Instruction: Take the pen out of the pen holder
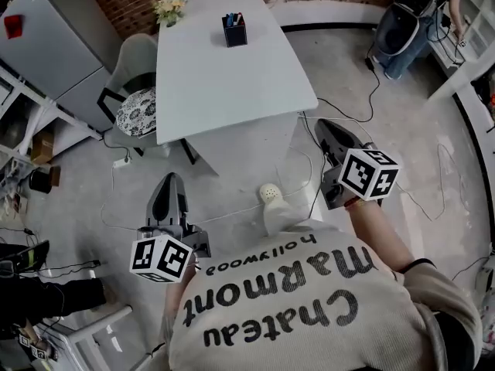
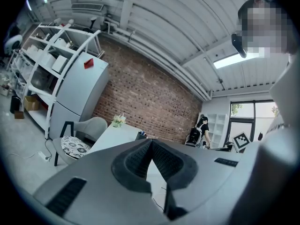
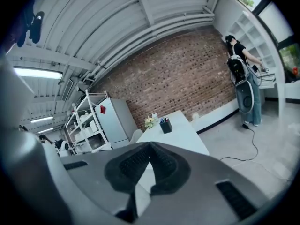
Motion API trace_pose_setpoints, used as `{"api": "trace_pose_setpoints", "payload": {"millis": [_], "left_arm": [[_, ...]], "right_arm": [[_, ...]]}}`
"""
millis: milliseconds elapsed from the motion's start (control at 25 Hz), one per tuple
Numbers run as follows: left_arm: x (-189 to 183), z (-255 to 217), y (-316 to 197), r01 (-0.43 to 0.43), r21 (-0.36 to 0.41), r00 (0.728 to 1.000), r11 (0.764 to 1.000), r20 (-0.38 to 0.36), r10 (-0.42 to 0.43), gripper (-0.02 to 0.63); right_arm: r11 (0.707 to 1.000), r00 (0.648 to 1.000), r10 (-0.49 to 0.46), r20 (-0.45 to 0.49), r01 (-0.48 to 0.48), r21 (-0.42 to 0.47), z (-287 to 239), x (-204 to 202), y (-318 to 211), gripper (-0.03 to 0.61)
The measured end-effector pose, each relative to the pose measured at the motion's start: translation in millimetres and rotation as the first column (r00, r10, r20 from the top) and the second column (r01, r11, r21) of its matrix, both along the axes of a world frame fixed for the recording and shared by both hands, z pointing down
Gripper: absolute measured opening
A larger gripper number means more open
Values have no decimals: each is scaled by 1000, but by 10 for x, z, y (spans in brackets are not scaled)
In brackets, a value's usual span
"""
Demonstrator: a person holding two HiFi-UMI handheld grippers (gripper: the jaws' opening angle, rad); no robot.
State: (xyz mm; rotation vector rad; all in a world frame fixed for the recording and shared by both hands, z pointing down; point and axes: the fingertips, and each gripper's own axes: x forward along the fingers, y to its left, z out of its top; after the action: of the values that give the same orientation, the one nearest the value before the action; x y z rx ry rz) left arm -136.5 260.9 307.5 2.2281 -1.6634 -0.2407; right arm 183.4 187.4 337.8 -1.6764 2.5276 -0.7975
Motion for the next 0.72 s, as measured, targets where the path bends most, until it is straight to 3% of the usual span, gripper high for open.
{"api": "trace_pose_setpoints", "payload": {"millis": [280,720], "left_arm": [[-293,37,-381,48,2,999,999,16,-48,2],[-334,-229,-1451,105,31,994,994,-4,-105,2]], "right_arm": [[999,999,-49,0,49,15,88,-325,-589,3],[990,991,-135,-8,135,39,-145,-502,-1909,3]]}}
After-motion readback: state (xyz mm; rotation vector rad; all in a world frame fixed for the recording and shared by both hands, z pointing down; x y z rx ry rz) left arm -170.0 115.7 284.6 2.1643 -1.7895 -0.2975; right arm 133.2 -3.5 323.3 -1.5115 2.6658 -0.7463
